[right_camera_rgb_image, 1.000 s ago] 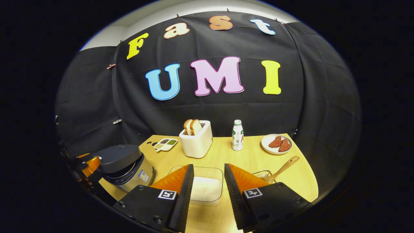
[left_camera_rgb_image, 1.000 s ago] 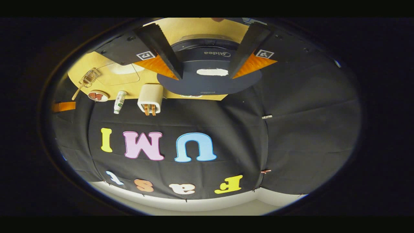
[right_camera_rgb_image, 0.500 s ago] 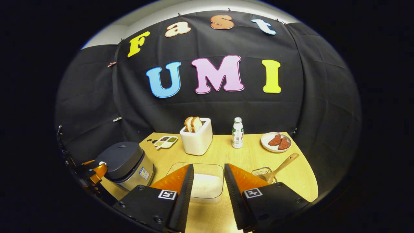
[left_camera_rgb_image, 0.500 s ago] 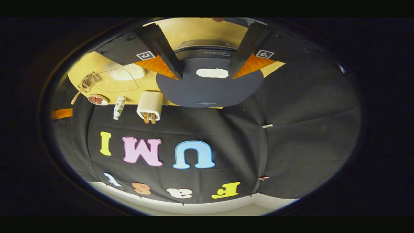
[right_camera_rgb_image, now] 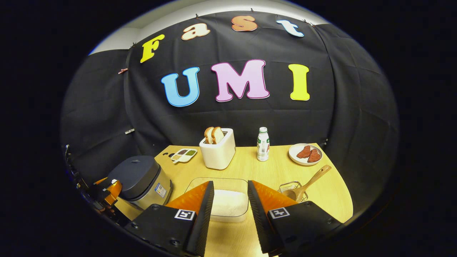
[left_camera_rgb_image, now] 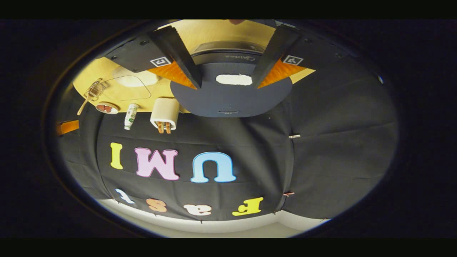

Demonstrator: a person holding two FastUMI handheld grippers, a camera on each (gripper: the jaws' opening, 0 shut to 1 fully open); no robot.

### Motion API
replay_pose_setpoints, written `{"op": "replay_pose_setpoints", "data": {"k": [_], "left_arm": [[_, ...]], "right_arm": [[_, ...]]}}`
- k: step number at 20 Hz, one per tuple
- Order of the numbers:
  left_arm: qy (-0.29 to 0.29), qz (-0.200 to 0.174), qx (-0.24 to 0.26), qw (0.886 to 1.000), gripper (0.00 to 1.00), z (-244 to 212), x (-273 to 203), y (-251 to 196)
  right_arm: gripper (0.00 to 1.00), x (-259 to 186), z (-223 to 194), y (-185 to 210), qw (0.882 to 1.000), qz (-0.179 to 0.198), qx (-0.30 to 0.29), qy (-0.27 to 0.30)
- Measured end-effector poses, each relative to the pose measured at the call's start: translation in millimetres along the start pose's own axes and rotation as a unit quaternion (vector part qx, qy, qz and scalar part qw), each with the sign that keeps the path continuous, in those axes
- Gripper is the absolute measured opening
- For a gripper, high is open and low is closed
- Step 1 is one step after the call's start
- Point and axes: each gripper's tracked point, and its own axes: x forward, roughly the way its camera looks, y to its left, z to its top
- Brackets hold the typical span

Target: Close the left gripper, press the button to open the rice cooker; take a wooden spoon from the chopstick holder with the right hand, scoop a spoonful of rice and pour it into the rice cooker, then put the wooden spoon back into the chopstick holder.

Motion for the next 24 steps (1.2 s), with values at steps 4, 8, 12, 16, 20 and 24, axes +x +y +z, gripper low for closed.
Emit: {"op": "replay_pose_setpoints", "data": {"k": [4,8,12,16,20,24], "left_arm": [[0.015,-0.006,-0.002,1.000,0.98,-10.3,4.0,-1.1],[0.008,-0.006,-0.004,1.000,0.98,-8.3,1.4,0.4],[-0.002,-0.001,-0.005,1.000,0.98,-8.1,2.2,-0.1],[-0.004,0.001,0.001,1.000,1.00,-7.6,1.9,-0.5],[0.006,0.004,-0.004,1.000,0.98,-4.9,2.6,0.8],[0.011,0.016,-0.001,1.000,0.97,-4.2,4.1,0.5]], "right_arm": [[0.60,-3.7,-2.6,0.8,1.000,0.000,0.001,0.000],[0.60,-5.2,-3.8,-3.4,1.000,-0.004,0.002,0.002],[0.60,-6.2,-5.6,-8.9,1.000,-0.008,0.002,0.003],[0.60,-8.2,-7.6,-10.5,1.000,-0.011,0.004,0.005],[0.60,-9.9,-13.2,-8.7,1.000,-0.008,0.005,0.011],[0.60,-10.1,-15.0,-8.6,1.000,-0.005,0.009,0.011]]}}
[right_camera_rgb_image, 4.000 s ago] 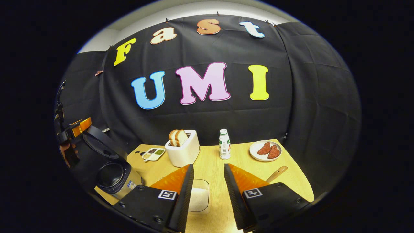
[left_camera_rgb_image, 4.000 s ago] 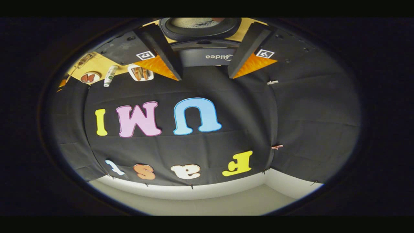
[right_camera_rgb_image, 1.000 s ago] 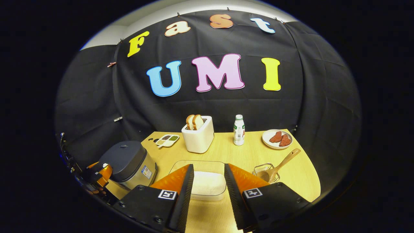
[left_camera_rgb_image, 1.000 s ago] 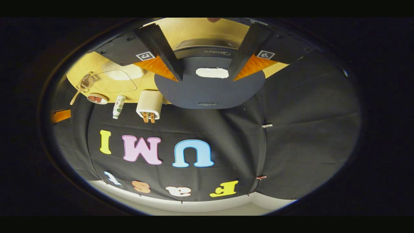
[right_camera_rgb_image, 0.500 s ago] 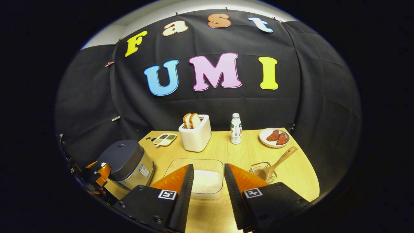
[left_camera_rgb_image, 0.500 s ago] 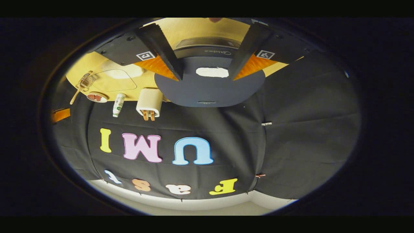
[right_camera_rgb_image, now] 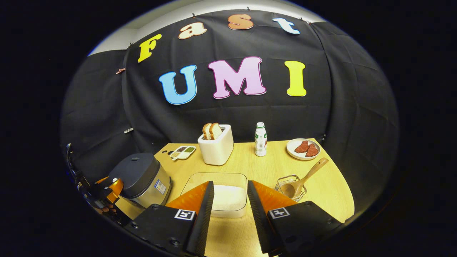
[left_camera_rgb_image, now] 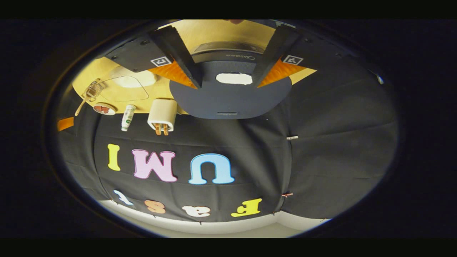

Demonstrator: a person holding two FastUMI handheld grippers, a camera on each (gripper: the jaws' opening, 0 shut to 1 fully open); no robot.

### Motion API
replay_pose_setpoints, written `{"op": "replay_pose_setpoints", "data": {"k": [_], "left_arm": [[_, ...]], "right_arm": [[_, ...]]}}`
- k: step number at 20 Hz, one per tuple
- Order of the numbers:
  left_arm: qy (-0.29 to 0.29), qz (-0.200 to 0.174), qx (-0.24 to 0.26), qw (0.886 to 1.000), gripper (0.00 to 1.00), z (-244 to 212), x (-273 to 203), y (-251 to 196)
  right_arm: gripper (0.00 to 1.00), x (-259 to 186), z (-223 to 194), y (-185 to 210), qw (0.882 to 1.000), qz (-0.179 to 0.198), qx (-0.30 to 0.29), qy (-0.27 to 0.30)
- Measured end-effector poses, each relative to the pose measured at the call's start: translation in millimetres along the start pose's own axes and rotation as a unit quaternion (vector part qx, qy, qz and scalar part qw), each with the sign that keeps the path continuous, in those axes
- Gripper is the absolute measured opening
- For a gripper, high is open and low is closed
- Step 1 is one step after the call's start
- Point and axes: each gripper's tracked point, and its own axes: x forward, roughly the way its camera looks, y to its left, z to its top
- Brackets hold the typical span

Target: Close the left gripper, press the button to open the rice cooker; take a wooden spoon from the chopstick holder with the right hand, scoop a spoonful of rice and pour it into the rice cooker, then put the wooden spoon back into the chopstick holder.

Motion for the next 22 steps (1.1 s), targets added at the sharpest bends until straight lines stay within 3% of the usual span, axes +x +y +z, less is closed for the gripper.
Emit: {"op": "replay_pose_setpoints", "data": {"k": [6,7,15,17,22], "left_arm": [[-0.004,0.017,0.011,1.000,0.99,19.4,-3.4,0.5],[-0.017,0.019,0.017,1.000,0.95,29.4,-8.0,-1.4],[-0.114,-0.007,0.032,0.993,0.96,120.2,-44.5,-33.2],[-0.122,-0.013,0.039,0.992,0.99,128.1,-47.4,-41.0],[-0.124,-0.015,0.045,0.991,0.96,131.0,-46.5,-43.7]], "right_arm": [[0.60,-0.5,1.9,-1.3,1.000,0.003,0.003,-0.003],[0.60,-0.8,4.3,-1.4,1.000,0.003,0.002,-0.005],[0.60,1.8,7.2,-6.6,1.000,0.001,0.006,-0.009],[0.60,2.8,7.1,-7.9,1.000,0.000,0.008,-0.009],[0.60,5.7,7.5,-9.4,1.000,-0.003,0.010,-0.008]]}}
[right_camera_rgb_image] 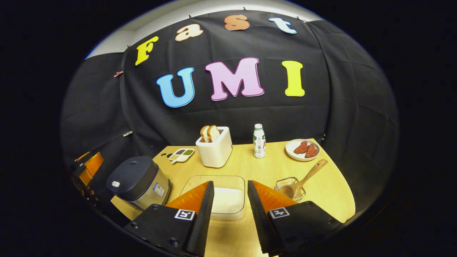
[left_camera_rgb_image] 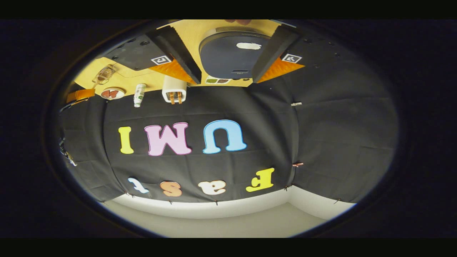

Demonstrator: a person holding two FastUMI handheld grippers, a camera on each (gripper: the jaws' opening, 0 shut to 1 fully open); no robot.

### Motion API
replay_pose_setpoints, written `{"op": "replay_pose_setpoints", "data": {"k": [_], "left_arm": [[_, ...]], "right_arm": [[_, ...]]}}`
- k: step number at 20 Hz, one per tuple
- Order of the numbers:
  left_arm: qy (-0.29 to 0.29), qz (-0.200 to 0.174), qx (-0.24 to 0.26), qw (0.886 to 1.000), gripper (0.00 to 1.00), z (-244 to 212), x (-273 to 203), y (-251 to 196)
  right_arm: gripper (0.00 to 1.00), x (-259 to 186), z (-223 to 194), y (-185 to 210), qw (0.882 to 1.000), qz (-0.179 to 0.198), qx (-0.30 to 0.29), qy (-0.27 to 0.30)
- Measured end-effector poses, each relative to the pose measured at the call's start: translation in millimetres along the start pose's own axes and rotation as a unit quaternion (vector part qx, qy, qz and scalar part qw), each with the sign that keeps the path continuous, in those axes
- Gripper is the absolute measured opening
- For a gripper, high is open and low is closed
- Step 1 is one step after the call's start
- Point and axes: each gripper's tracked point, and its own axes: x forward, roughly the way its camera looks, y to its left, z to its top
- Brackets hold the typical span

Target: Close the left gripper, press the button to open the rice cooker; take a wooden spoon from the chopstick holder with the right hand, scoop a spoonful of rice and pour it into the rice cooker, then put the wooden spoon back into the chopstick holder.

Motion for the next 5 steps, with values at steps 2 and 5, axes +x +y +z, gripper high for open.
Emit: {"op": "replay_pose_setpoints", "data": {"k": [2,5], "left_arm": [[-0.002,0.001,-0.001,1.000,0.96,0.3,-0.1,0.4],[-0.003,0.000,0.003,1.000,0.99,0.9,2.2,1.6]], "right_arm": [[0.60,2.0,-0.3,-0.7,1.000,0.000,-0.001,0.000],[0.60,2.7,0.6,-0.2,1.000,-0.002,-0.002,0.000]]}}
